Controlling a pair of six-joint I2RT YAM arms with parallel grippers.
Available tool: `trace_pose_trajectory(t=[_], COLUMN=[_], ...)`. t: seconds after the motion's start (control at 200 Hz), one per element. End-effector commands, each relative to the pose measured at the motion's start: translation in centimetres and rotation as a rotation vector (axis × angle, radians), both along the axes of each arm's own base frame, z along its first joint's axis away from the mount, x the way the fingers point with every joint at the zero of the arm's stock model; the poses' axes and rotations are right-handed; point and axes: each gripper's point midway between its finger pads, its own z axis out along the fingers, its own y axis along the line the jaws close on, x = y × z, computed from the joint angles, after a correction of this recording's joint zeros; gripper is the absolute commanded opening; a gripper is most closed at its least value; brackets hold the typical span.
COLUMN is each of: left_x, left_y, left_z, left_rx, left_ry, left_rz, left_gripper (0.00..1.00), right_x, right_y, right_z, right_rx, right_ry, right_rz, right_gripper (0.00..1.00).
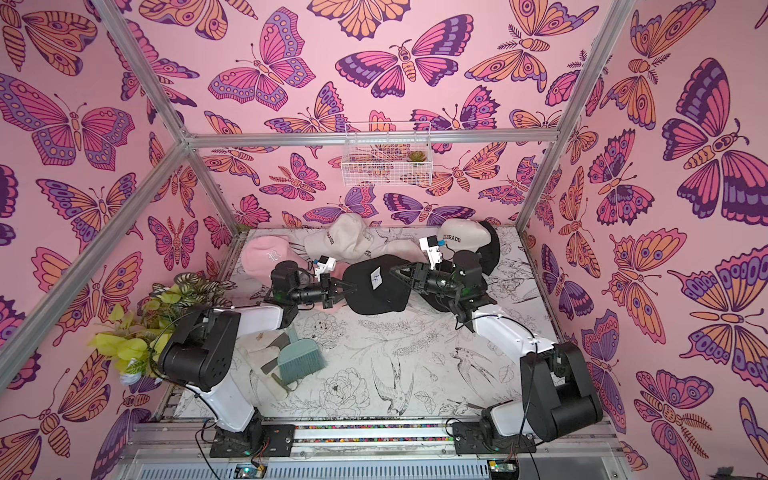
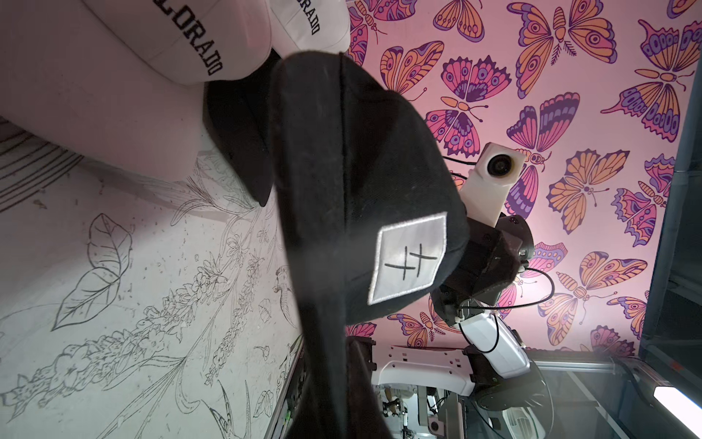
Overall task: Stack the baseball caps by color
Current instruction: Place the baseball cap at the center of the board.
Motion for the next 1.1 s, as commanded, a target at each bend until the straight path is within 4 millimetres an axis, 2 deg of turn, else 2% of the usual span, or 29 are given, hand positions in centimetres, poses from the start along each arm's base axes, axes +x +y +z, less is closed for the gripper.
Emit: trace_pose_trajectory(t=[0.0,0.09,0.17,0.245,0.34,0.436,0.526,0.556,0.566,0.641,0.691,0.811,0.876,0.996,1.041,1.091], left_x=[0.4,0.3,0.3,0.4,0.4,0.4,0.4,0.5,0.5,0.4,0.4,0.4,0.5,0.7,0.7,0.7], left_y=[1.6,1.5,1.5,1.5,1.6,1.7,2.2,2.6,2.8,3.7,4.5,6.4,7.6,9.7,10.0,10.3], left_z=[-1.4,-1.3,-1.4,-1.6,-1.9,-2.5,-3.3,-3.7,-3.7,-4.4,-4.7,-4.3,-4.0,-3.1,-2.6,-2.1], left_rx=[0.042,0.035,0.036,0.038,0.042,0.058,0.114,0.143,0.153,0.242,0.307,0.453,0.53,0.639,0.661,0.674], left_ry=[0.034,0.041,0.046,0.051,0.057,0.066,0.067,0.069,0.064,0.057,0.046,-0.012,-0.04,-0.095,-0.118,-0.139], left_rz=[0.061,0.049,0.05,0.053,0.057,0.066,0.09,0.108,0.114,0.154,0.182,0.257,0.315,0.398,0.412,0.417], left_gripper=[0.0,0.0,0.0,0.0,0.0,0.0,0.1,0.16,0.18,0.45,0.59,0.83,0.99,1.0,1.0,1.0], right_x=[-1.2,-1.1,-0.9,-0.7,-0.6,-0.6,-1.5,-1.9,-2.1,-2.9,-3.2,-4.4,-5.5,-7.7,-9.0,-10.7], right_y=[0.2,0.3,0.3,0.4,0.4,0.4,0.5,0.5,0.4,0.1,-0.1,0.1,0.4,1.3,1.4,1.9], right_z=[2.2,2.1,2.2,2.4,2.7,2.4,1.6,1.6,1.0,0.3,-0.5,-1.6,-2.3,-4.5,-5.4,-5.4], right_rx=[-0.001,0.002,0.019,0.033,0.029,-0.027,-0.128,-0.163,-0.184,-0.293,-0.366,-0.476,-0.541,-0.728,-0.779,-0.797], right_ry=[-0.101,-0.098,-0.101,-0.111,-0.136,-0.177,-0.259,-0.303,-0.303,-0.405,-0.44,-0.469,-0.487,-0.53,-0.521,-0.534], right_rz=[0.042,0.043,0.042,0.041,0.037,0.054,0.113,0.134,0.143,0.194,0.226,0.329,0.4,0.568,0.666,0.78], right_gripper=[0.46,0.41,0.31,0.19,0.0,0.0,0.0,0.0,0.0,0.0,0.0,0.0,0.0,0.0,0.0,0.0])
